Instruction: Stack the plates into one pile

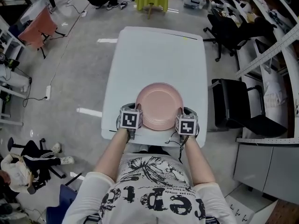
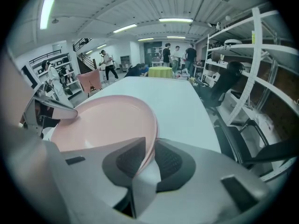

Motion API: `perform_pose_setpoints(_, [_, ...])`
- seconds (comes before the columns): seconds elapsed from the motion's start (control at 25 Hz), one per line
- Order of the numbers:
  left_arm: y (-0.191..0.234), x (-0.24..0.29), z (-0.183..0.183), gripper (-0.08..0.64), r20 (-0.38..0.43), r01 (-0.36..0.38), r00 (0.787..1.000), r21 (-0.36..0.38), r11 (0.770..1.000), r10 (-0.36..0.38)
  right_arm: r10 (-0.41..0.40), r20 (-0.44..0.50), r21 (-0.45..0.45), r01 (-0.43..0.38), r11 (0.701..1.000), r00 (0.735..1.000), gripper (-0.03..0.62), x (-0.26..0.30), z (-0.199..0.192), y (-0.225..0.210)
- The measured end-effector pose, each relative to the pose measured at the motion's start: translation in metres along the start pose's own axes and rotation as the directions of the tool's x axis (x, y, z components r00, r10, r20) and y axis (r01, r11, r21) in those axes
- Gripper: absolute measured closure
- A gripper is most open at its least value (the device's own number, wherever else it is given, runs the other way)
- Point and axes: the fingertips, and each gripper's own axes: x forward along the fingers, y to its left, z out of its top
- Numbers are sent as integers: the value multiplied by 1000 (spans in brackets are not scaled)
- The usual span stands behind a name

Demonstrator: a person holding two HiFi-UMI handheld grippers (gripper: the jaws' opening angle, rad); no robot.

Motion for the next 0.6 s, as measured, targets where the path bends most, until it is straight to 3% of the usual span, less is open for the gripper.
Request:
perform_pose_setpoints(0.16, [4,0,2,492,3,-12,1000,-50,999,12,-8,-20,-36,7,999,1000,514,5,-2,-1])
perform_pose_setpoints(0.4, [7,10,2,492,22,-40,999,-46,998,42,-23,0,-66,23,998,1000,512,14,3,-4])
perform_pose_setpoints(0.6, [4,15,4,485,16,-13,1000,-84,996,15,54,-25,14,-54,998,998,509,21,0,-9])
